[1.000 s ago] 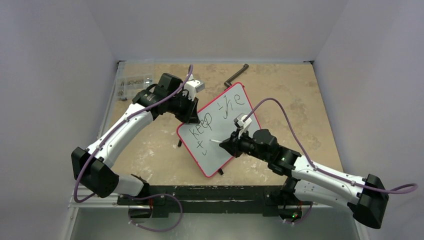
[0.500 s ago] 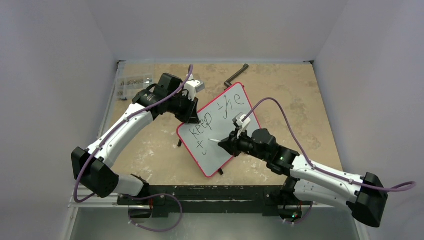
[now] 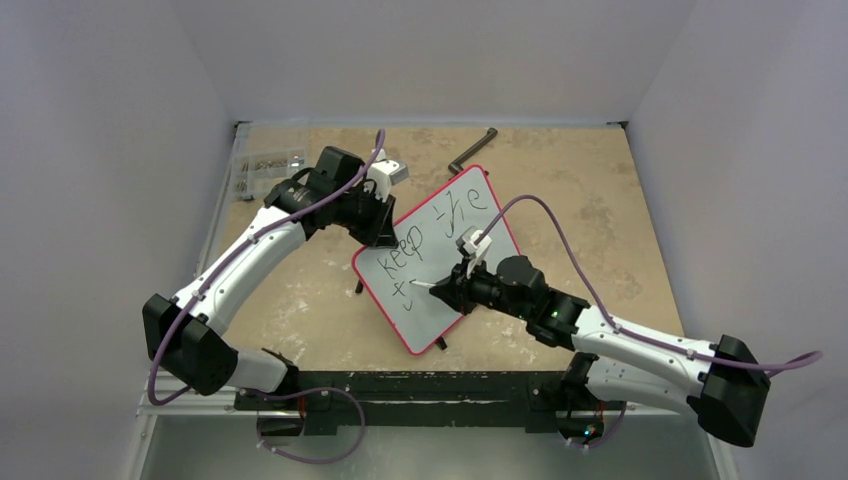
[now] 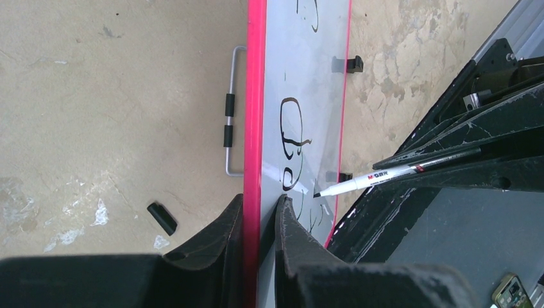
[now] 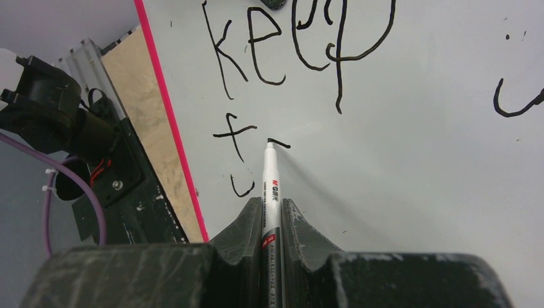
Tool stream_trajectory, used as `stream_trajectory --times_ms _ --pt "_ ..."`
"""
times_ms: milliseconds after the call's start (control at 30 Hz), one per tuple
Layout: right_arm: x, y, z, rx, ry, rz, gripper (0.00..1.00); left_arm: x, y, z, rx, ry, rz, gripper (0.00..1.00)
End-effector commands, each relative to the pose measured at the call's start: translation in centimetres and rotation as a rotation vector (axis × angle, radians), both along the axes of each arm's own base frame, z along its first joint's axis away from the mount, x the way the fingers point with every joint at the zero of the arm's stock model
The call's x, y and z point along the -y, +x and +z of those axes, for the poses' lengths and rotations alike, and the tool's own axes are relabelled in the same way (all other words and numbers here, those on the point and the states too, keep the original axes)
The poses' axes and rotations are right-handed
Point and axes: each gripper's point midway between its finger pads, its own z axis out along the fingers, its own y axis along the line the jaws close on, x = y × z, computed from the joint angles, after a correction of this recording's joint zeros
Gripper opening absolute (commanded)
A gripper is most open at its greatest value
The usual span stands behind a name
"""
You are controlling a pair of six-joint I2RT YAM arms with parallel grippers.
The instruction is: Write a sentence on the whiteboard
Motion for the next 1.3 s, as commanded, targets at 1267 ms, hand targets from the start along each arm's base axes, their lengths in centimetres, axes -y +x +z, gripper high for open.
stream_trajectory --times_ms 1267 --pt "0.5 2.2 1.3 -0.003 -0.018 -0.124 0.0 -6.8 1.6 -3.6 0.066 0.357 0.117 0.0"
